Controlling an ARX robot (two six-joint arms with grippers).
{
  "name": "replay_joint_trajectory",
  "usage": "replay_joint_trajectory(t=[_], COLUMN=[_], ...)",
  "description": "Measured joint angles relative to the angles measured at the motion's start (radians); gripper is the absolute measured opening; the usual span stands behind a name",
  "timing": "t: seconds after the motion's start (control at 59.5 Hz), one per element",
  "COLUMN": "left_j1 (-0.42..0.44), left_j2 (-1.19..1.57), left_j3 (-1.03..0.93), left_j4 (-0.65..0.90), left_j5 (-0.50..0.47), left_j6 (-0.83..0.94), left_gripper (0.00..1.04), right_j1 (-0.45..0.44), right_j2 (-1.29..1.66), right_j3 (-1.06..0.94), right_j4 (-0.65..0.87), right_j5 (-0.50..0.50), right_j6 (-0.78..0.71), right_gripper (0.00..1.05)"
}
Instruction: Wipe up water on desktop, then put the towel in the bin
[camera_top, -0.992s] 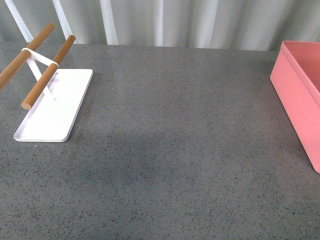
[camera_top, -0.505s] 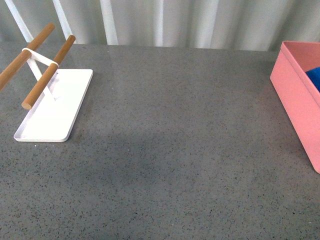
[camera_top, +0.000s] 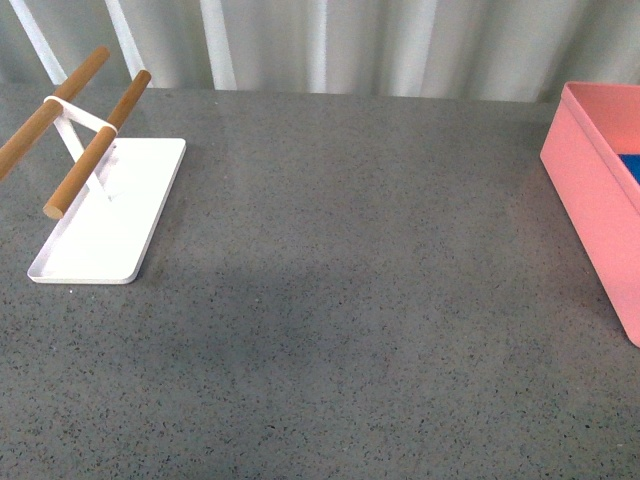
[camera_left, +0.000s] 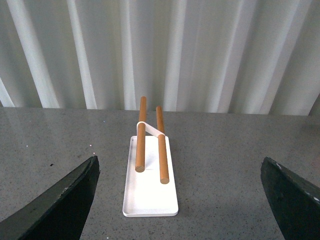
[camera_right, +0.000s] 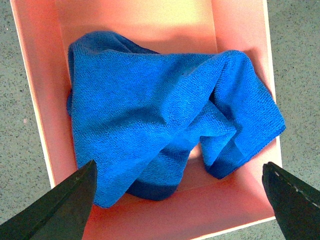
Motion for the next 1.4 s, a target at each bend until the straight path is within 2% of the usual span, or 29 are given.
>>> replay_joint_trajectory(t=[0.017,0.05,0.084,0.101,0.118,0.151,0.202,0.235,0.286,0.336,0.37,0.521,0.841,0.942,1.127,1.228,1.396], left_j1=[0.0,0.0,0.0,0.0,0.0,0.0,0.0,0.0,0.0,0.0,0.0,0.0,0.0,0.0,0.0,0.0,0.0], left_j2=[0.0,0.0,0.0,0.0,0.0,0.0,0.0,-0.001,-0.001,-0.001,-0.001,-0.002,-0.002,-0.002,-0.002,-0.002,-0.002], left_j3=[0.0,0.0,0.0,0.0,0.0,0.0,0.0,0.0,0.0,0.0,0.0,0.0,0.0,0.0,0.0,0.0,0.0], left_j4=[0.0,0.0,0.0,0.0,0.0,0.0,0.0,0.0,0.0,0.0,0.0,0.0,0.0,0.0,0.0,0.0,0.0], left_j5=[0.0,0.0,0.0,-0.002,-0.002,0.0,0.0,0.0,0.0,0.0,0.0,0.0,0.0,0.0,-0.001,0.0,0.0], left_j6=[0.0,0.0,0.001,0.001,0.001,0.001,0.001,0.001,0.001,0.001,0.001,0.001,0.001,0.001,0.001,0.001,0.001], left_gripper=[0.98,0.98,0.98,0.98,0.98,0.98,0.98,0.98,0.98,0.98,0.98,0.98,0.98,0.98,0.98,0.98,0.98], right_j1=[-0.001,-0.007,-0.008,-0.008,-0.005,0.003,0.015,0.026,0.036,0.053,0.064,0.088,0.133,0.178,0.199,0.199,0.199], right_j2=[-0.002,-0.028,-0.075,-0.112,-0.138,-0.182,-0.217,-0.246,-0.28,-0.348,-0.391,-0.475,-0.682,-0.75,-0.875,-0.892,-1.029], right_j3=[-0.006,-0.073,-0.195,-0.298,-0.368,-0.5,-0.615,-0.709,-0.777,-0.862,-0.914,-1.057,-1.255,-1.302,-1.365,-1.414,-1.443], right_j4=[0.013,0.154,0.385,0.555,0.668,0.892,1.114,1.332,1.48,1.598,1.626,1.65,1.641,1.617,1.555,1.594,1.484], right_j5=[-0.015,-0.089,-0.219,-0.293,-0.319,-0.336,-0.337,-0.332,-0.324,-0.313,-0.306,-0.275,-0.234,-0.17,-0.169,-0.169,-0.167], right_j6=[0.004,0.018,0.035,0.04,0.044,0.049,0.051,0.052,0.052,0.052,0.053,0.052,0.053,0.053,0.053,0.053,0.053], right_gripper=[0.97,0.93,0.86,0.81,0.77,0.7,0.63,0.56,0.49,0.36,0.28,0.03,0.03,0.03,0.03,0.03,0.03])
